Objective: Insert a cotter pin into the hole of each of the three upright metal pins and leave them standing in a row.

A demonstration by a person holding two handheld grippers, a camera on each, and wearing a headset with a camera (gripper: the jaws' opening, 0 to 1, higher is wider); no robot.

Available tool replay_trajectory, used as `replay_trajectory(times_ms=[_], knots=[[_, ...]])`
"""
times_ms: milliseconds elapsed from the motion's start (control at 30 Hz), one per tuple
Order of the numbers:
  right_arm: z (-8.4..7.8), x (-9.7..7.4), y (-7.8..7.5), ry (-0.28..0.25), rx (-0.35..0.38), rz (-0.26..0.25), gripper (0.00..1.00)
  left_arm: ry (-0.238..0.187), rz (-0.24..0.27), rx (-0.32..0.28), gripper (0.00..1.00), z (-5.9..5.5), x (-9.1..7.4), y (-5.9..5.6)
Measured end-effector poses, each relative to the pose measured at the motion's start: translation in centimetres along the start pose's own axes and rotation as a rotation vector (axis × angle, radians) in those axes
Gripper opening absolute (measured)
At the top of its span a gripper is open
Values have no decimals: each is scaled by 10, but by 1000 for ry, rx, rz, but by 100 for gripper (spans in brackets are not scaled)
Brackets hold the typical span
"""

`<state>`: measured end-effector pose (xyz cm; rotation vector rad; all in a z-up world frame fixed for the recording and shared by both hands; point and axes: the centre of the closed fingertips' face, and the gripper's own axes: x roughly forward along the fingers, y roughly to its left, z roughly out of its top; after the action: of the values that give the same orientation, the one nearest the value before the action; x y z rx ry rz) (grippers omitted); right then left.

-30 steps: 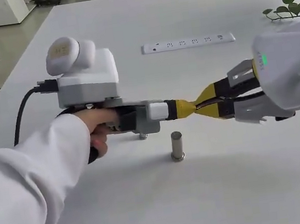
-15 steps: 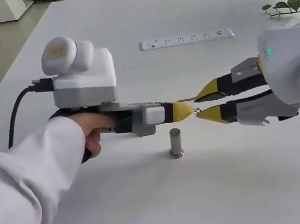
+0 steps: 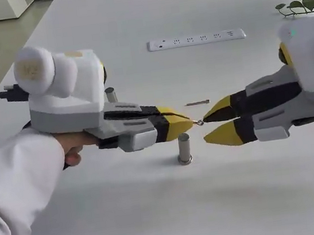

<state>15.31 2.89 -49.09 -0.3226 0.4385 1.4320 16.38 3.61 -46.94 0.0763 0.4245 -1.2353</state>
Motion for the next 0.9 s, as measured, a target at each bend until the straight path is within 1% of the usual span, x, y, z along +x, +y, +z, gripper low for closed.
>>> replay_trajectory(times_ms=[33,100,167,233,333,467,533,633,700,733,767,800,833,900], knots=[[0,1,2,0,3,8,16,-2,-15,45,0,1,0,-4],[1,3,5,-2,4,19,15,3,-29,93,0,0,0,-8],[2,4,8,-5,5,30,13,14,-38,95,0,-1,1,-11],[2,6,9,-4,11,36,11,24,-45,115,0,-4,2,-12],[2,7,10,-5,14,43,6,23,-57,123,0,-4,3,-14],[3,9,14,-11,15,65,4,25,-72,133,0,-4,5,-17],[2,9,16,-5,8,76,0,28,-74,141,0,-5,5,-17],[1,10,18,0,2,88,0,38,-81,150,0,-8,5,-18],[-1,9,19,6,0,93,0,59,-84,162,0,-13,5,-18],[-2,9,19,8,5,95,0,73,-84,170,0,-17,6,-17],[-2,9,19,8,8,97,0,97,-80,174,0,-23,7,-16],[-1,10,19,6,9,102,0,109,-82,179,0,-26,7,-16],[-2,11,20,9,7,106,0,113,-83,179,0,-27,8,-16],[-7,12,22,35,-19,113,0,125,-86,189,0,-30,9,-17]])
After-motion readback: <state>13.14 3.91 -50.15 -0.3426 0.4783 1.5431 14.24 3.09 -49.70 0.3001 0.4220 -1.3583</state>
